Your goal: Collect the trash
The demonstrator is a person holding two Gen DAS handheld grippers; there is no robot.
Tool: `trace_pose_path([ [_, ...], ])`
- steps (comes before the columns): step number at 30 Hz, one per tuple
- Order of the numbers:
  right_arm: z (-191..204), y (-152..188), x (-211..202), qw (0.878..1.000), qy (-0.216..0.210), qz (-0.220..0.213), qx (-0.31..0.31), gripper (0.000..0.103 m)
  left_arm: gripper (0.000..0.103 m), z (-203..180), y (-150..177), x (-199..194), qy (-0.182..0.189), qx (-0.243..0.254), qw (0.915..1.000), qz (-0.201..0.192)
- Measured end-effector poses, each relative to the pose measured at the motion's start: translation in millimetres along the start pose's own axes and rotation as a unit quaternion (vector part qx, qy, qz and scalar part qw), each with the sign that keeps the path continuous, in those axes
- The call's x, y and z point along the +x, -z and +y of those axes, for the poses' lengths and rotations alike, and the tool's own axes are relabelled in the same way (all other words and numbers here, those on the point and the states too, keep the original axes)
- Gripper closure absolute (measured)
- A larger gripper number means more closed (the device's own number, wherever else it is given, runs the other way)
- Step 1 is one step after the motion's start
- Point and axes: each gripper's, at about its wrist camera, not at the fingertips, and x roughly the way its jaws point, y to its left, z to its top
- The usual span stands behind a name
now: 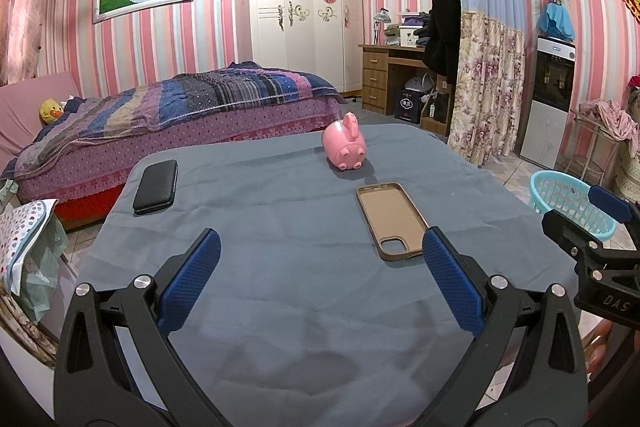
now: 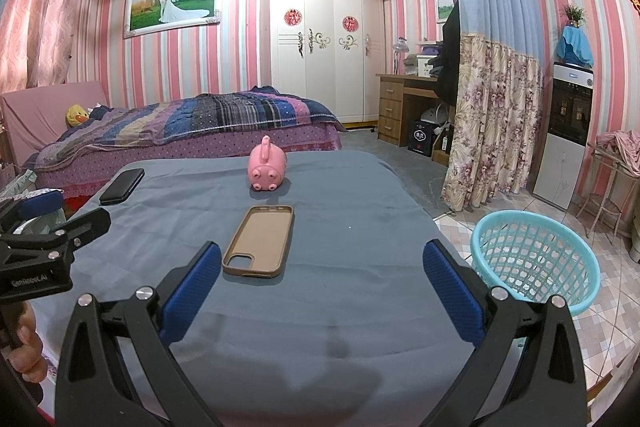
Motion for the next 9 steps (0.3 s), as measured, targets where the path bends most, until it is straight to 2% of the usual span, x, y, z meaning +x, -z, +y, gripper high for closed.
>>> trace_pose_path([
  [9, -0.8, -1.8, 1.6, 1.000, 0.000, 0.001, 0.000, 0.004, 0.005, 1.5, -2.2, 2.1, 0.009, -0.005, 0.9999, 0.009],
])
